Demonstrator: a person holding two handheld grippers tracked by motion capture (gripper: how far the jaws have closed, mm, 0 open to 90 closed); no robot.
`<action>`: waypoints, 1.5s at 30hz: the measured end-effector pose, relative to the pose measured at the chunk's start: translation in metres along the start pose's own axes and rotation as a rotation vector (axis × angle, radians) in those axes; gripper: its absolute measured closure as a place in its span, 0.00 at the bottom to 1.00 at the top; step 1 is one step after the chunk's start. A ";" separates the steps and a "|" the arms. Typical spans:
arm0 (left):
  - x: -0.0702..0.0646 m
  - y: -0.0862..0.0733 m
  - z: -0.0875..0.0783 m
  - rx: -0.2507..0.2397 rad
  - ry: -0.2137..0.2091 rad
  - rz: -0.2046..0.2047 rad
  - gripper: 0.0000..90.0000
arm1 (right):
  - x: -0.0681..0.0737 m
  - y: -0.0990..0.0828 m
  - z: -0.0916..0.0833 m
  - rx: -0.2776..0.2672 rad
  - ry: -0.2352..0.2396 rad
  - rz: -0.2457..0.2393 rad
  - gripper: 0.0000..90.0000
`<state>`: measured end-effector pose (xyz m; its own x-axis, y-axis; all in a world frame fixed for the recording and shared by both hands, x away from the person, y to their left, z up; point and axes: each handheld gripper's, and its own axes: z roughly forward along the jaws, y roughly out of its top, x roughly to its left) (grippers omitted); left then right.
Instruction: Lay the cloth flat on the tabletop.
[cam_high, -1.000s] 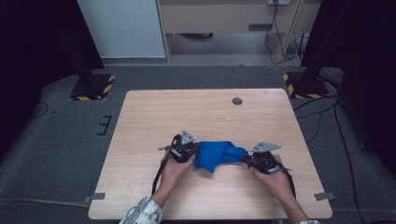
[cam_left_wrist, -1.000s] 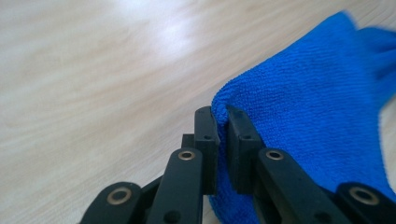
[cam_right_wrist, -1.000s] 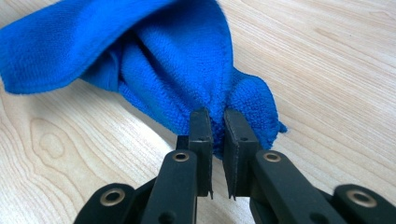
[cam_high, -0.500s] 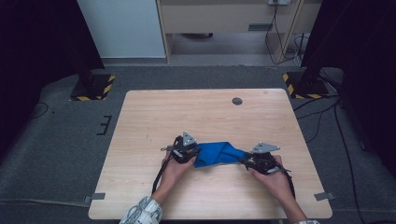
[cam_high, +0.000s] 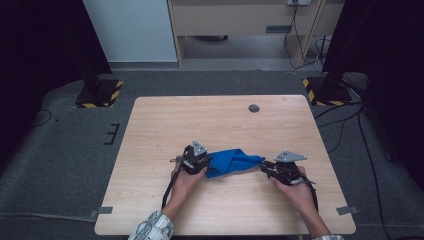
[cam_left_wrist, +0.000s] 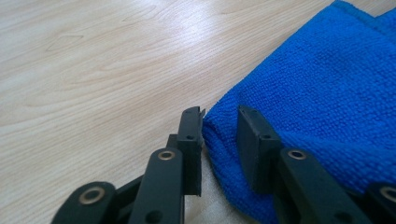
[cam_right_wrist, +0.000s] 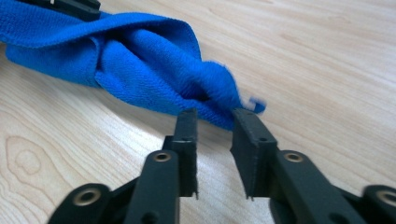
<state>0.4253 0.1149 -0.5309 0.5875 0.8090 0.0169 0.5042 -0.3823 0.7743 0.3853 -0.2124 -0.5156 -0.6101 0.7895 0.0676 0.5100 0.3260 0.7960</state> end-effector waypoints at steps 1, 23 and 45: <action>0.001 -0.001 -0.002 -0.011 -0.011 -0.013 0.77 | 0.001 0.000 0.000 -0.002 -0.003 -0.001 0.79; -0.042 -0.001 -0.057 -0.155 -0.117 0.098 0.56 | 0.006 0.010 0.013 -0.011 -0.003 -0.029 0.66; -0.063 -0.012 -0.030 -0.057 -0.153 0.228 0.18 | 0.005 0.007 0.020 0.031 -0.017 -0.013 0.37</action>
<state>0.3633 0.0823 -0.5227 0.7727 0.6265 0.1022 0.3141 -0.5173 0.7961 0.3976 -0.1954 -0.5219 -0.6064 0.7937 0.0473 0.5210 0.3517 0.7777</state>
